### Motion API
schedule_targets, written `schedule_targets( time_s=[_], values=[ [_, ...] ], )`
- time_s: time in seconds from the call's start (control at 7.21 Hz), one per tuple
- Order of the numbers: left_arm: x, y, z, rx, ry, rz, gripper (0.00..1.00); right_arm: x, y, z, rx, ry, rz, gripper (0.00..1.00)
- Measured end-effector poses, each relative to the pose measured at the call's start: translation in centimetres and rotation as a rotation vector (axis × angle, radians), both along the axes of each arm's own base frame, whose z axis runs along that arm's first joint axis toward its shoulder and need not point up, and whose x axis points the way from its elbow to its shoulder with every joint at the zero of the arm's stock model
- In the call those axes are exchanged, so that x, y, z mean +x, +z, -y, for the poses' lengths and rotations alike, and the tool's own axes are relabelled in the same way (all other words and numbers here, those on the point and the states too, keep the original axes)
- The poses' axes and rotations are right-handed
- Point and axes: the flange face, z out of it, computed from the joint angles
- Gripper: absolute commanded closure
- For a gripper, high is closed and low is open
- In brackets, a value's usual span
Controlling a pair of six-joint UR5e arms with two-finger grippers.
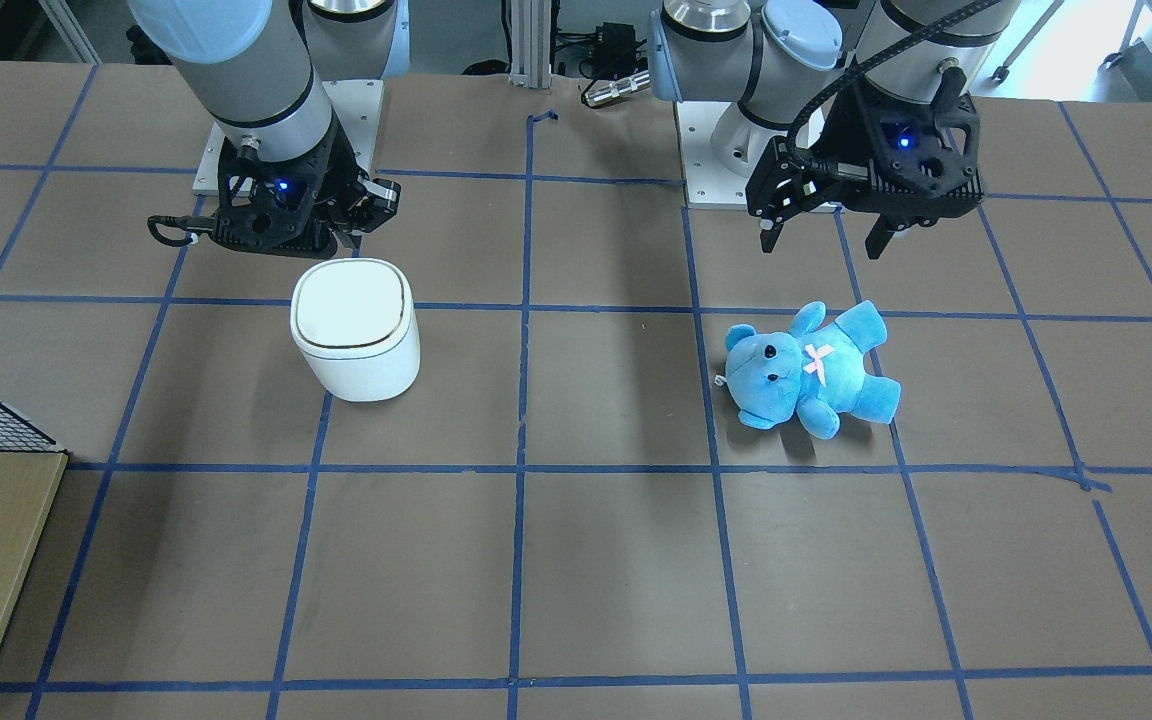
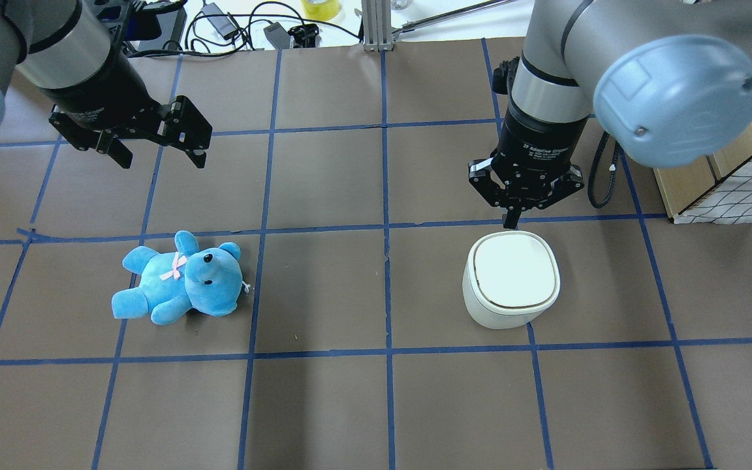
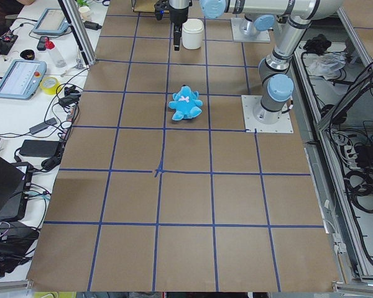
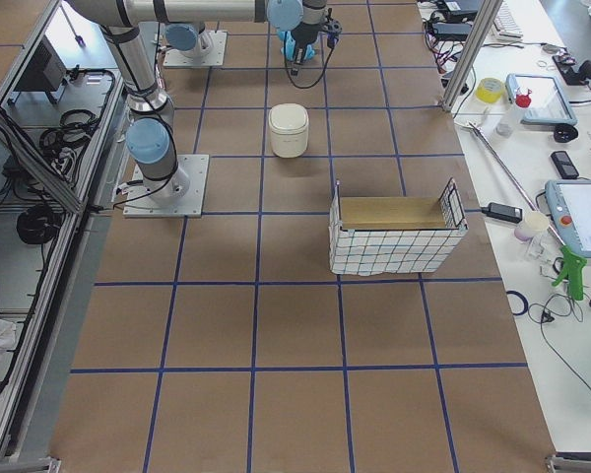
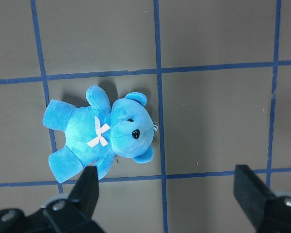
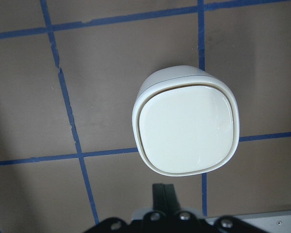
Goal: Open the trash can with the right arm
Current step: 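Move the right gripper down over the white trash can lid, then lower the right gripper onto the lid's edge farthest from the robot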
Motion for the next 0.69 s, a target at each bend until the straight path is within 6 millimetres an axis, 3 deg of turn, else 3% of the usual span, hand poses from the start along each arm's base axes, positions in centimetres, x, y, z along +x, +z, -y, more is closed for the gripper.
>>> schedule_targets(
  time_s=[0.42, 0.69],
  values=[
    [0.0, 0.0, 0.0, 0.000, 0.000, 0.000, 0.00, -3.4, -2.2, 0.9, 0.018, -0.011, -0.036, 1.00],
    [0.0, 0.0, 0.0, 0.000, 0.000, 0.000, 0.00, -5.9, -4.8, 0.8, 0.058, -0.018, -0.026, 1.00]
  ],
)
